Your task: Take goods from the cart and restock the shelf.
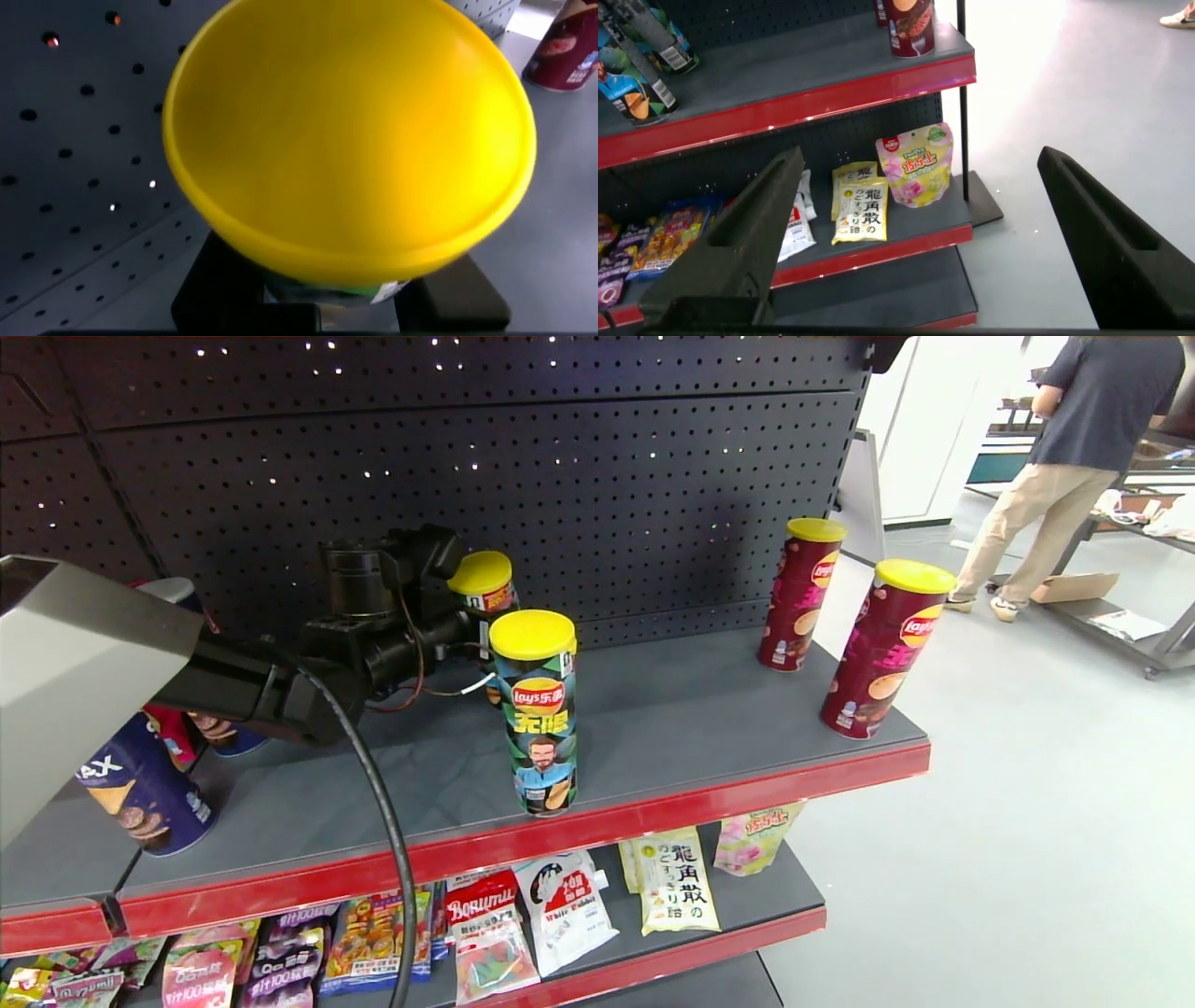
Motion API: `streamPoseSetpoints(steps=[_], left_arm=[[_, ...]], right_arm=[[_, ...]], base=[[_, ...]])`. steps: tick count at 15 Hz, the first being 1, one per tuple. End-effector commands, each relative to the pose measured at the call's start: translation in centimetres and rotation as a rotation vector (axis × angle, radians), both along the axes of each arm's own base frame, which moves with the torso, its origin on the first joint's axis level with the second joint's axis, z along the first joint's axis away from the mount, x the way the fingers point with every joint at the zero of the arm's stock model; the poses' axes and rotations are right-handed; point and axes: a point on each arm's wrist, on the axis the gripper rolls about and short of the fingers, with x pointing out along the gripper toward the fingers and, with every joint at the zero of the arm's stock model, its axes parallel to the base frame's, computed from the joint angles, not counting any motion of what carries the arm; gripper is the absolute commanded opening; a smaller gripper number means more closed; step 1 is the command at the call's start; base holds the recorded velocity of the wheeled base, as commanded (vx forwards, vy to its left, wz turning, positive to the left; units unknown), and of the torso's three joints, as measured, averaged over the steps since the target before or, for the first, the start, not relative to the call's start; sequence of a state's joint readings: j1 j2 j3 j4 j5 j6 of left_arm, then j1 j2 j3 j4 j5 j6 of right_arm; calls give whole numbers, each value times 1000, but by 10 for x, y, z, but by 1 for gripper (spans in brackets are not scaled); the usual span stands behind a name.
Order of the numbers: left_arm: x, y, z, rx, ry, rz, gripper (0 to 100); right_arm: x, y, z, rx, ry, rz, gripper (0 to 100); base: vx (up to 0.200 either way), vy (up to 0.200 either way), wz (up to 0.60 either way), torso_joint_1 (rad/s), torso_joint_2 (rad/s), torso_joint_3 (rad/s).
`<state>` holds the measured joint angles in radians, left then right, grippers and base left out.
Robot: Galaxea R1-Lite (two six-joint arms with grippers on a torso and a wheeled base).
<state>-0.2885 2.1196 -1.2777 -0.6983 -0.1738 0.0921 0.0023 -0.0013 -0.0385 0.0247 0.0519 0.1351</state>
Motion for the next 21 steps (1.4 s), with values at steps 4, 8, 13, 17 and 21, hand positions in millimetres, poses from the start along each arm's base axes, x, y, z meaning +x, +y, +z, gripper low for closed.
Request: streamPoseSetpoints(steps=[4,8,13,17,21], left_arm=[[-2,1,3,0,-1,2,0],[2,-2,1,-1,-3,-15,0],[1,-1,9,-6,-17,-15,0],[-2,-1,11,-3,-7,-18,0],[3,-2,-1,2,4,-17,0]], right_arm=[[0,0,0,0,1,1,100],[0,0,0,0,1,1,100],[0,0,0,0,0,1,100],[0,0,0,0,1,1,100],[0,0,0,0,1,1,100]], base=[[0,0,0,0,0,0],[0,0,0,0,0,0],[0,0,0,0,0,0],[0,0,0,0,0,0],[0,0,0,0,0,0]])
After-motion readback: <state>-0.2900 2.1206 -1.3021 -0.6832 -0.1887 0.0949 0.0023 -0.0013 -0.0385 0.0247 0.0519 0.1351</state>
